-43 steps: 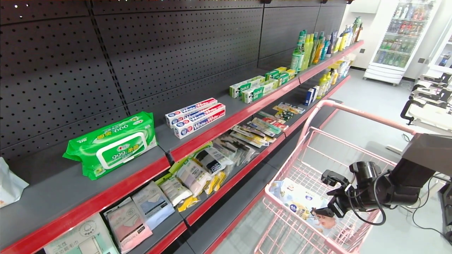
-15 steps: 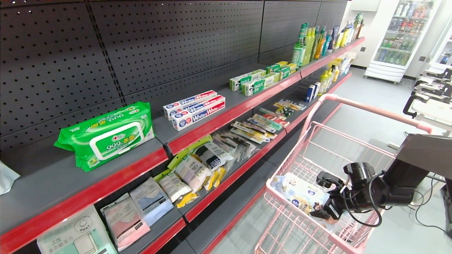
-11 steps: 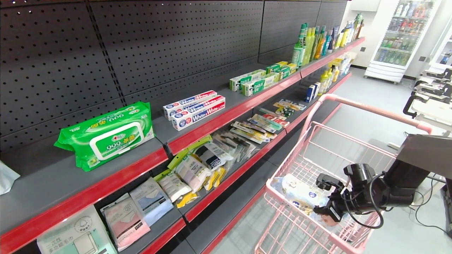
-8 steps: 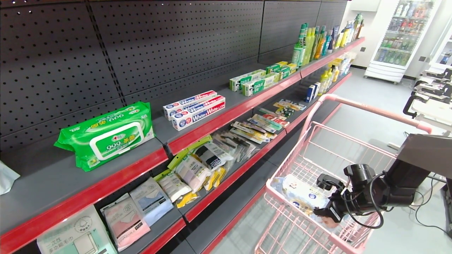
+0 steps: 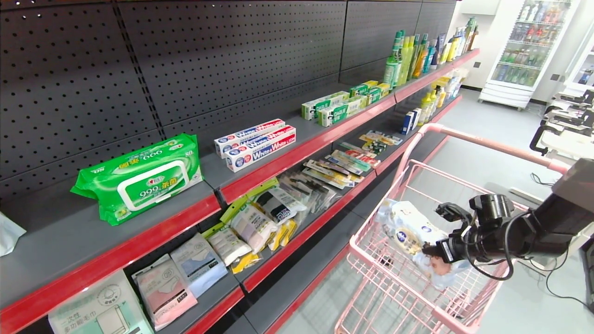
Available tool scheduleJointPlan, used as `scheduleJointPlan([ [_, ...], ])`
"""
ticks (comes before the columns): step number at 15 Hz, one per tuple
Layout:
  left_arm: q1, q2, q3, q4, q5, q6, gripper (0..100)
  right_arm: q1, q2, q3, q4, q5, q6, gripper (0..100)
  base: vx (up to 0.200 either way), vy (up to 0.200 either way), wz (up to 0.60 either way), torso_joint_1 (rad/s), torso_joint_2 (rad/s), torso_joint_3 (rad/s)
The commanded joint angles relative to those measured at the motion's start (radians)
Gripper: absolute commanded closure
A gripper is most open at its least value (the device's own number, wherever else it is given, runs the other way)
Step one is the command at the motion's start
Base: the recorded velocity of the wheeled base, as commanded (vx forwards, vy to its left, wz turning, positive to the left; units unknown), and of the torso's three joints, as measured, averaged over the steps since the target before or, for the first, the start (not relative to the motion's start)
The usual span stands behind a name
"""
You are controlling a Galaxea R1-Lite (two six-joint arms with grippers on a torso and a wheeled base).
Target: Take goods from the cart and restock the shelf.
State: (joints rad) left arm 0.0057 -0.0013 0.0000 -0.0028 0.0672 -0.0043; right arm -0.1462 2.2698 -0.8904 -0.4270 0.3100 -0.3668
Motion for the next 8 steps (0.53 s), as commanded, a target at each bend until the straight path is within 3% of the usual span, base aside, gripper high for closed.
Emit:
scheduleJointPlan([
  [1,0.000,0.001,0.000,0.000,0.000,0.000,0,-0.026,-0.181,0.033,-0.001,-0.075,0.025,100,0.000,0.000,0.00,0.000,0.00,0.000],
  [4,0.000,0.001,0.000,0.000,0.000,0.000,0,-0.021,-0.381,0.056,0.004,-0.150,0.123,100,0.000,0.000,0.00,0.000,0.00,0.000],
  [6,0.000,0.001,0.000,0.000,0.000,0.000,0,0.039,-0.520,0.054,0.034,-0.210,0.275,100,0.000,0.000,0.00,0.000,0.00,0.000],
  [7,0.000,0.001,0.000,0.000,0.000,0.000,0,0.126,-0.696,0.079,0.136,-0.335,0.378,100,0.000,0.000,0.00,0.000,0.00,0.000],
  [8,0.000,0.001,0.000,0.000,0.000,0.000,0,0.155,-0.796,0.110,0.185,-0.351,0.381,100,0.000,0.000,0.00,0.000,0.00,0.000],
])
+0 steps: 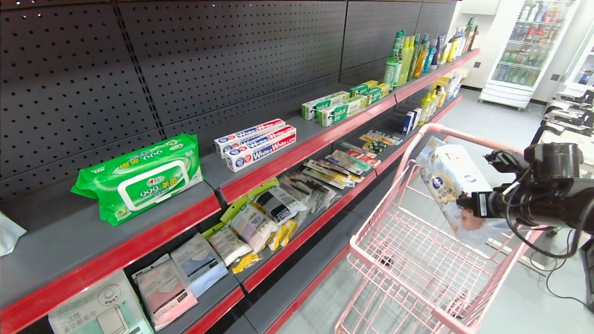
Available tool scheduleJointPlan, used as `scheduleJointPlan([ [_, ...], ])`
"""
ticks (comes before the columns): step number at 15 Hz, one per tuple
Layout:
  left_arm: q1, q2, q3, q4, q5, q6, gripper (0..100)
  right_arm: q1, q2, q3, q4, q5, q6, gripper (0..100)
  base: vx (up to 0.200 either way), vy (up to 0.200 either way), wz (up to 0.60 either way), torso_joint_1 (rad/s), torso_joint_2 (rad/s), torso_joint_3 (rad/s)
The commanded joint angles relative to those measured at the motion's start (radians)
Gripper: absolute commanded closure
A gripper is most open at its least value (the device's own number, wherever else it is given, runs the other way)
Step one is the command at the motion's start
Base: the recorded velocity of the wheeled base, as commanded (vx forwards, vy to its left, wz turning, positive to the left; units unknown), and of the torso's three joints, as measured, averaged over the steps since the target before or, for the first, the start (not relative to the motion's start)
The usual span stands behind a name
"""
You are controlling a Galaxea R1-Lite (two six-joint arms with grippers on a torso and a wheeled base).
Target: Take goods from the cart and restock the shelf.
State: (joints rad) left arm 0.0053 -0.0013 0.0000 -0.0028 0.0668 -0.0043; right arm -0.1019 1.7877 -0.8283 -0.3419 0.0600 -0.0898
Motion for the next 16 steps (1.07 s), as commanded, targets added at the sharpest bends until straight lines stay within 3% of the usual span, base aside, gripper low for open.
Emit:
scheduleJointPlan([
  [1,0.001,0.001,0.000,0.000,0.001,0.000,0,0.137,-0.430,0.092,0.146,-0.100,0.082,100,0.000,0.000,0.00,0.000,0.00,0.000],
  [2,0.001,0.001,0.000,0.000,0.001,0.000,0,0.169,-0.588,0.153,0.192,-0.100,0.007,100,0.000,0.000,0.00,0.000,0.00,0.000],
  [6,0.001,0.001,0.000,0.000,0.001,0.000,0,0.176,-0.924,0.279,0.331,-0.101,-0.022,100,0.000,0.000,0.00,0.000,0.00,0.000],
  [7,0.001,0.001,0.000,0.000,0.001,0.000,0,0.169,-1.044,0.290,0.457,-0.101,-0.062,100,0.000,0.000,0.00,0.000,0.00,0.000],
  [9,0.001,0.001,0.000,0.000,-0.001,0.000,0,0.169,-1.122,0.287,0.543,-0.109,-0.070,100,0.000,0.000,0.00,0.000,0.00,0.000],
  [16,0.001,0.001,0.000,0.000,0.001,0.000,0,0.168,-1.180,0.301,0.546,-0.118,-0.117,100,0.000,0.000,0.00,0.061,-0.14,-0.071],
])
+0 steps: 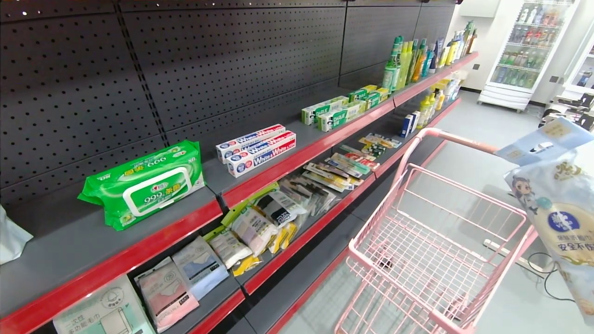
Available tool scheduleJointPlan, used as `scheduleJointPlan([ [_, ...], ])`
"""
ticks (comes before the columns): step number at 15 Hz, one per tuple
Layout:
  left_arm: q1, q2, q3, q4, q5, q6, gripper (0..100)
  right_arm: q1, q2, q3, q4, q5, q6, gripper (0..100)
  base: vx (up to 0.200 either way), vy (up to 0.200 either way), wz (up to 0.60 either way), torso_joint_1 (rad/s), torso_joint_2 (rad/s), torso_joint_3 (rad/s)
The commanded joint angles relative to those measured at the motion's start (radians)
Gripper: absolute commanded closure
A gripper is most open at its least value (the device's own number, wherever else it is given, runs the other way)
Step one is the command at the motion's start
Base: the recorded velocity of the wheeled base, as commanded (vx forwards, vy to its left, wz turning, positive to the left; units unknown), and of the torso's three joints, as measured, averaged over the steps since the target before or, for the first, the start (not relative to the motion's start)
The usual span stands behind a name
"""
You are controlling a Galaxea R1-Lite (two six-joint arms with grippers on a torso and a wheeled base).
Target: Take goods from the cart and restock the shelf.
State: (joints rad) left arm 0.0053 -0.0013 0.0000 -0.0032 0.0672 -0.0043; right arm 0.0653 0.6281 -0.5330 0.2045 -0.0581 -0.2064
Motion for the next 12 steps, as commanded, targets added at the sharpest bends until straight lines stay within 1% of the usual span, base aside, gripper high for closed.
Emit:
scheduleJointPlan([
  [1,0.001,0.001,0.000,0.000,0.000,0.000,0,0.001,-0.025,0.011,0.000,0.001,-0.016,100,0.000,0.000,0.00,0.163,-0.39,-0.217],
  [12,0.001,0.001,0.000,0.000,-0.001,0.001,0,0.002,-0.025,0.022,-0.002,0.007,-0.027,100,0.000,0.000,0.00,0.173,-0.36,-0.192],
])
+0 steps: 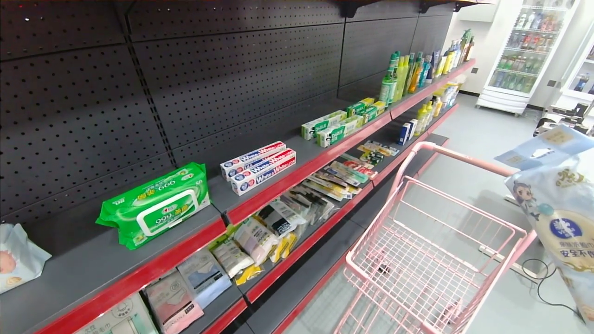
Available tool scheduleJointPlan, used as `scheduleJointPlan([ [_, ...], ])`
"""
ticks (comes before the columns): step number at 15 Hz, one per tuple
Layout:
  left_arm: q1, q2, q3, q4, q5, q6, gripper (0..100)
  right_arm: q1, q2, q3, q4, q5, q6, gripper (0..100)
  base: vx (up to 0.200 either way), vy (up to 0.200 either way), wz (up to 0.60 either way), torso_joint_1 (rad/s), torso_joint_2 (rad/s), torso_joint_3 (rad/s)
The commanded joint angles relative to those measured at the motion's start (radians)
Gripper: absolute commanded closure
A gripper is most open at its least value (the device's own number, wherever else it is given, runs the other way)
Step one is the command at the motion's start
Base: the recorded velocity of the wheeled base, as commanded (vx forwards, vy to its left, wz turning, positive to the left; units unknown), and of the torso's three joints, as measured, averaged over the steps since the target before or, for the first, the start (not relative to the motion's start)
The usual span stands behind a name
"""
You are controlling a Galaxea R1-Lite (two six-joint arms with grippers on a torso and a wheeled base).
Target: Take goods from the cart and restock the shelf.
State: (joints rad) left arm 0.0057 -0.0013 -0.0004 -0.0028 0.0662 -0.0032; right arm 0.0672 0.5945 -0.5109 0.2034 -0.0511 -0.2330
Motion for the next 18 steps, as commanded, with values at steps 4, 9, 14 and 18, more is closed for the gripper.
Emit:
scheduleJointPlan([
  [4,0.000,0.001,0.000,0.000,0.000,0.000,0,0.003,0.013,0.002,0.001,0.002,0.000,100,0.000,0.000,0.00,0.170,-0.35,-0.178],
  [9,0.000,0.001,0.000,0.000,0.000,0.000,0,0.003,0.019,0.002,0.001,0.000,0.000,100,0.000,0.000,0.00,0.119,-0.25,-0.131],
  [14,0.000,0.001,0.000,0.000,0.000,0.000,0,0.002,0.047,-0.003,-0.010,-0.003,0.000,100,0.000,0.000,0.00,0.092,-0.19,-0.096],
  [18,0.000,0.001,0.000,0.000,0.000,0.000,0,0.000,0.048,-0.001,-0.012,-0.004,-0.026,100,0.000,0.000,0.00,0.044,-0.08,-0.045],
])
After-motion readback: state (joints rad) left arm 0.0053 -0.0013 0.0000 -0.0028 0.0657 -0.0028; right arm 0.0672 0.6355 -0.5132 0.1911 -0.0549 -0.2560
